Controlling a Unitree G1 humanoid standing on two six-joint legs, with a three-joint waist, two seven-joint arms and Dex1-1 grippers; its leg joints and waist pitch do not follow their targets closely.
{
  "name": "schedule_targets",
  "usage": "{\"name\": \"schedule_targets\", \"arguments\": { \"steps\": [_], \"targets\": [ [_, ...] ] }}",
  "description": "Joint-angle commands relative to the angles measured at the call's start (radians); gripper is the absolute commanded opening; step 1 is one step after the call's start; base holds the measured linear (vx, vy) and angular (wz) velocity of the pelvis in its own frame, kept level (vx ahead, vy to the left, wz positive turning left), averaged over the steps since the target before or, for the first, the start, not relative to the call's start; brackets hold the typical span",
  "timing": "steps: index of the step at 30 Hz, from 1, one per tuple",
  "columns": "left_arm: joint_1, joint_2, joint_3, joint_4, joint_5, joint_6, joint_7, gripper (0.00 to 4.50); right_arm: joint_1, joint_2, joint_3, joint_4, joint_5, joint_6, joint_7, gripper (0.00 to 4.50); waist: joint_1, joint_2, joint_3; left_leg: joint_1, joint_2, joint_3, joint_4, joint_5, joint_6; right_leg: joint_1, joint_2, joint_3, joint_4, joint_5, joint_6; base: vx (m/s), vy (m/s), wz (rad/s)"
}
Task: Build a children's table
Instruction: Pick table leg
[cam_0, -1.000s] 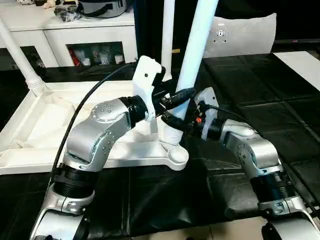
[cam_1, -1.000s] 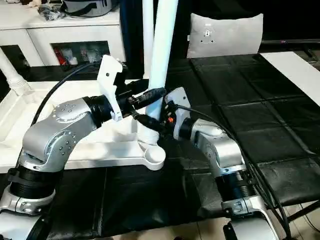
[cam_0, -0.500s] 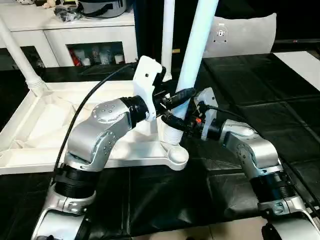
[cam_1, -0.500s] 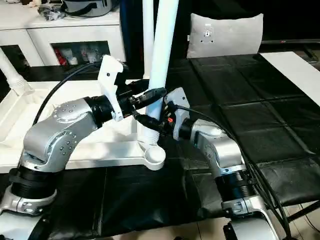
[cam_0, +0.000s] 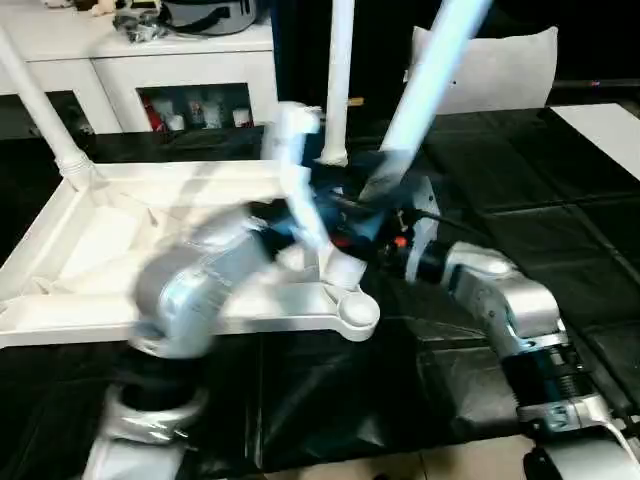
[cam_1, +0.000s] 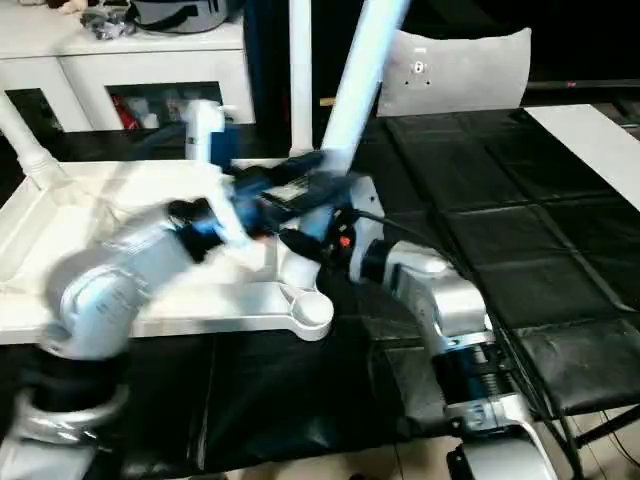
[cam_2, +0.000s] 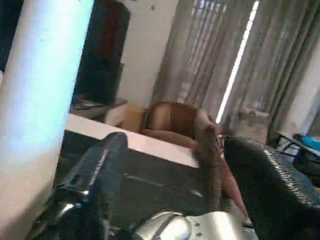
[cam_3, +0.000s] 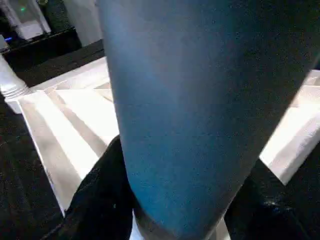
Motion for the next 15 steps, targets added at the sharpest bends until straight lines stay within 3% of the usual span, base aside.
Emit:
{"name": "schedule_targets", "arguments": {
  "steps": [1,4,5,6,7,10,14,15],
  "targets": [
    [0.001,-0.003,0.054,0.016,-0.025,-0.015,0.012,3.87,-0.009,0.011,-0.033,-0.002,-0.004,-0.006,-0.065,1.87,-0.002,-0.015,-0.079,-0.016,0.002,0.023,-0.064,-0.026,0.056,0.077,-0.057,0.063,-0.072,-0.379,0.002,0.0,0.0,0.0],
    [0.003,0.017,0.106,0.037,-0.042,-0.029,0.001,3.94,-0.013,0.014,-0.054,-0.001,-0.016,0.015,-0.115,1.87,-0.011,-0.011,-0.08,-0.012,-0.001,0.022,-0.064,-0.051,0.051,0.077,-0.052,0.057,-0.078,-0.395,0.025,0.0,0.0,0.0],
    [0.009,0.049,0.112,0.038,-0.038,-0.031,-0.026,3.94,-0.009,0.017,-0.068,-0.007,-0.012,0.023,-0.129,1.87,-0.013,-0.004,-0.079,-0.013,0.0,0.02,-0.065,-0.053,0.05,0.077,-0.052,0.056,-0.077,-0.393,0.026,0.0,0.0,0.0],
    [0.024,0.108,0.109,0.034,-0.022,-0.032,-0.074,3.94,0.002,0.015,-0.085,-0.018,-0.011,0.042,-0.15,1.87,-0.017,-0.003,-0.08,-0.01,0.0,0.018,-0.066,-0.059,0.051,0.076,-0.052,0.057,-0.076,-0.387,0.028,0.0,0.0,0.0],
    [0.025,0.111,0.109,0.034,-0.021,-0.032,-0.076,3.94,0.002,0.015,-0.086,-0.019,-0.01,0.044,-0.151,1.87,-0.02,-0.003,-0.08,-0.011,0.0,0.017,-0.067,-0.058,0.051,0.078,-0.051,0.057,-0.073,-0.377,0.026,0.0,0.0,0.0],
    [0.075,0.257,0.047,0.026,0.051,-0.055,-0.189,3.94,0.028,-0.011,-0.097,-0.066,-0.013,0.061,-0.171,1.87,-0.019,0.004,-0.082,-0.008,0.004,0.012,-0.069,-0.029,0.054,0.076,-0.052,0.063,-0.064,-0.334,0.006,0.0,0.0,0.0],
    [0.1,0.344,-0.034,0.074,0.16,-0.103,-0.232,3.94,0.052,-0.017,-0.11,-0.121,-0.03,0.063,-0.224,1.87,-0.021,0.008,-0.08,-0.005,0.003,0.015,-0.07,-0.031,0.048,0.075,-0.051,0.066,-0.061,-0.323,-0.01,0.0,0.0,0.0],
    [0.104,0.364,-0.061,0.094,0.198,-0.126,-0.239,3.94,0.061,-0.012,-0.117,-0.139,-0.037,0.051,-0.245,1.87,-0.02,0.014,-0.079,-0.005,0.001,0.017,-0.069,-0.04,0.044,0.076,-0.052,0.066,-0.061,-0.33,-0.01,0.0,0.0,0.0]
  ]
}}
